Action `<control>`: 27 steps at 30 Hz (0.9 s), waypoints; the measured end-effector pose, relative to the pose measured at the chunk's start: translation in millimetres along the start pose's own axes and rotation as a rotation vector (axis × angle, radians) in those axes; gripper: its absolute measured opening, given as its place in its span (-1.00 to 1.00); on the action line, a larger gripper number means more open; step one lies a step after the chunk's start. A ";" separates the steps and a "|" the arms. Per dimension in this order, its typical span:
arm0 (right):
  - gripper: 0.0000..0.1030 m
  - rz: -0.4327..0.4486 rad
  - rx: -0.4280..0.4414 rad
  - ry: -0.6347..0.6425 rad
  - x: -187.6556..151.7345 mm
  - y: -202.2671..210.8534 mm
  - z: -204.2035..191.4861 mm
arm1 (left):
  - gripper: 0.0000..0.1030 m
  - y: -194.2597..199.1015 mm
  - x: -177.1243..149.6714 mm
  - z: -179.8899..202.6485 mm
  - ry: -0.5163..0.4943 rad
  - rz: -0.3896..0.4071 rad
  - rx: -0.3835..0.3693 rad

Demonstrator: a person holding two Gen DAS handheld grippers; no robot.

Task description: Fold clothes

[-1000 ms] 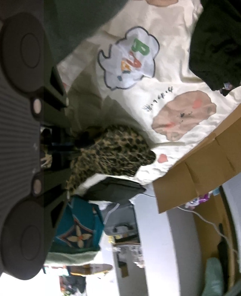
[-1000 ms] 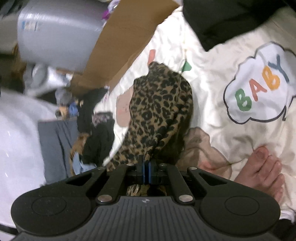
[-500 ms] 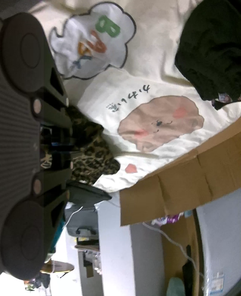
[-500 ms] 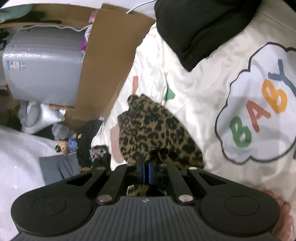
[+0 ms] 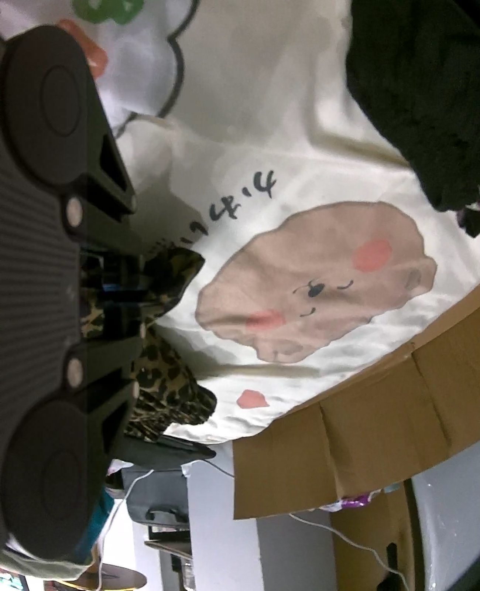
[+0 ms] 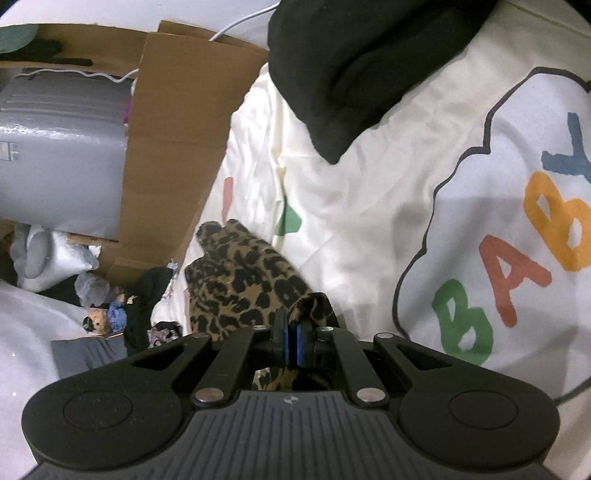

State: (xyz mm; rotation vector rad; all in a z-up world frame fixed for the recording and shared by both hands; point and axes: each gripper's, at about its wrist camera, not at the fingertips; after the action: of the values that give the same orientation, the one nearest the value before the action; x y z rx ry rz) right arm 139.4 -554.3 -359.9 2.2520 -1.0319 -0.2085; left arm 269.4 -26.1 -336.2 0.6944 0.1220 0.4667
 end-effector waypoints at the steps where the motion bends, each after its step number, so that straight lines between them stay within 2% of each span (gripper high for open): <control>1: -0.90 -0.004 -0.008 0.002 0.2 -1.3 -0.2 | -0.84 -0.9 0.5 -1.2 0.007 -0.004 0.007; 3: -0.88 -0.013 0.000 -0.004 0.3 -1.3 -0.3 | -0.67 -2.1 1.2 -4.0 0.022 -0.012 0.024; 4: -0.76 -0.021 0.015 -0.008 0.1 -0.5 0.1 | -0.65 -1.6 1.0 -5.1 0.027 -0.016 0.022; 5: -0.51 -0.029 0.028 -0.009 -0.9 0.8 0.1 | -0.52 -1.1 0.4 -5.4 0.026 -0.019 0.017; 6: -0.39 -0.036 0.040 -0.009 -2.1 2.2 -0.1 | -0.33 -0.6 -0.3 -5.8 0.024 -0.021 0.012; 7: -0.21 -0.043 0.052 -0.008 -3.4 3.7 -0.3 | -0.25 -0.5 -0.9 -6.2 0.021 -0.024 0.014; 8: -0.20 -0.048 0.053 -0.002 -4.9 4.9 -1.2 | -0.21 -0.4 -2.4 -6.7 0.019 -0.028 0.015; 15: -0.20 -0.069 0.047 0.016 -15.5 5.4 -2.0 | -0.22 -4.9 -14.2 -12.9 0.033 -0.058 -0.010; 18: -0.20 -0.101 0.057 0.016 -18.2 2.7 -3.0 | -0.38 -5.0 -16.8 -10.6 0.020 -0.089 -0.037; 23: -0.23 -0.128 0.086 0.020 -21.0 3.9 -4.3 | -0.40 2.9 -13.5 -2.5 -0.003 -0.080 -0.080; 25: -0.24 -0.129 0.092 0.024 -21.1 4.0 -5.3 | -0.50 5.0 -11.3 0.9 -0.005 -0.078 -0.103; 27: -0.40 -0.128 0.115 0.035 -21.3 4.7 -8.4 | -0.58 6.7 -9.9 6.7 -0.017 -0.067 -0.132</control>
State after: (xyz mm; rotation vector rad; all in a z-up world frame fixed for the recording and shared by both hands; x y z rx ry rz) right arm 125.3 -537.0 -353.0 2.4191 -0.9030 -0.1673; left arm 259.9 -30.0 -327.2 0.5627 0.0970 0.4002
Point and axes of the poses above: each gripper's, at about its wrist camera, not at the fingertips, and y roughly against the way its jaws point, z to its right, x to its top, and after that the axes turned 5 degrees about -x, right-handed
